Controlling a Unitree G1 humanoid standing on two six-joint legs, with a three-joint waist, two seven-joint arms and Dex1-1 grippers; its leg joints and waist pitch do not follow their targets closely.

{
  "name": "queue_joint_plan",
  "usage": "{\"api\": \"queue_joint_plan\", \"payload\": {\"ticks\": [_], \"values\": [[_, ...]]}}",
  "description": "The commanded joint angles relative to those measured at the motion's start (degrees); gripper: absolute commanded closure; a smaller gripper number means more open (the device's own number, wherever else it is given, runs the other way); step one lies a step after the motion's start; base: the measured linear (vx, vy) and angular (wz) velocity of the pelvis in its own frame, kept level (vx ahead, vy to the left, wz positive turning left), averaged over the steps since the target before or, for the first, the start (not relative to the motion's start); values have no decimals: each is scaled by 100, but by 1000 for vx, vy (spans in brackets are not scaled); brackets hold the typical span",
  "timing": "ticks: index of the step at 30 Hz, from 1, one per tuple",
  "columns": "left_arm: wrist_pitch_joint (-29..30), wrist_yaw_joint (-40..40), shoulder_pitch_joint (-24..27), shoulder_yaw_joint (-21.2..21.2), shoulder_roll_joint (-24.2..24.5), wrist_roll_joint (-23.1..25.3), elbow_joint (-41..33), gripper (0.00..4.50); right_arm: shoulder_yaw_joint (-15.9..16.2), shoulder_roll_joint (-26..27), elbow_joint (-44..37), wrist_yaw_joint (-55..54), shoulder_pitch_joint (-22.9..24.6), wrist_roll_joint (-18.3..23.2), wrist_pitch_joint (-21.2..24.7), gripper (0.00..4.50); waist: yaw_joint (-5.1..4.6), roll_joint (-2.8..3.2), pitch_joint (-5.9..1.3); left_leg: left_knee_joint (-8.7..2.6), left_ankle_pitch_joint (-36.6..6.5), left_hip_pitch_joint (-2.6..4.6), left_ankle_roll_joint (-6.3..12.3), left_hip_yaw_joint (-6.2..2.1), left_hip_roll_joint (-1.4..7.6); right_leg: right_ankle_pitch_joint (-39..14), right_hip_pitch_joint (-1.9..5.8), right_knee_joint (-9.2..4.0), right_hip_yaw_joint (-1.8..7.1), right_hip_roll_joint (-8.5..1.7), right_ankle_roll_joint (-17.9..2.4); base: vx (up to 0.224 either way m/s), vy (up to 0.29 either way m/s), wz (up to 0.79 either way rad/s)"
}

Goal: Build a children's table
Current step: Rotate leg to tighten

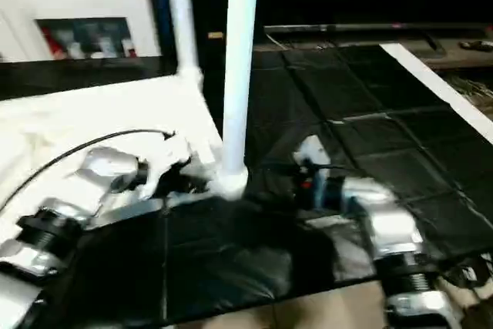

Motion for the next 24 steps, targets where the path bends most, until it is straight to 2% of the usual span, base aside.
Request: {"api": "queue_joint_plan", "payload": {"ticks": [1,3,4,7,9,14,15,20,24], "values": [[-197,-421,24,-256,7,15,-169,450,99,-42,-88,152,-91,73,33,5,25,10,-377,-338,-994,14,366,74,86,-1626,346,-345,294,-289,-1066,0,0,0],[-413,-847,50,-440,153,11,-275,450,306,-66,-29,252,-200,-120,-165,5,58,8,-385,-338,-991,40,323,93,105,-1621,327,-327,291,-295,-1091,0,0,0],[-427,-874,51,-452,162,13,-280,450,322,-68,-25,258,-207,-134,-181,5,56,14,-379,-340,-982,34,309,96,107,-1599,325,-324,295,-292,-1097,0,0,0],[-623,-1060,45,-581,217,65,-298,450,526,-21,26,436,-293,-218,-263,5,109,5,-384,-332,-1040,76,248,118,120,-1441,295,-291,315,-282,-1168,0,0,0],[-717,-1185,46,-648,246,68,-320,450,622,40,62,537,-352,-240,-323,5,113,3,-383,-341,-1049,41,237,110,121,-1445,318,-272,323,-288,-1145,0,0,0],[-796,-1368,62,-741,259,51,-417,450,796,186,243,648,-506,-295,-351,5,138,-10,-384,-341,-1050,33,189,111,114,-1442,318,-258,344,-288,-1124,0,0,0],[-822,-1405,66,-770,259,50,-445,450,857,235,328,704,-571,-269,-294,32,132,-10,-381,-346,-1079,19,181,106,109,-1538,330,-266,344,-294,-1097,0,0,0],[-887,-1446,65,-814,245,59,-453,450,1019,360,613,865,-741,-277,-250,71,146,-2,-370,-336,-1206,52,137,115,114,-1683,286,-280,371,-288,-1074,0,0,0],[-925,-1454,62,-822,244,70,-435,450,1069,445,714,1030,-814,-246,-207,94,162,-12,-362,-333,-1311,27,102,106,106,-1830,291,-269,384,-286,-1033,0,0,0]]}}
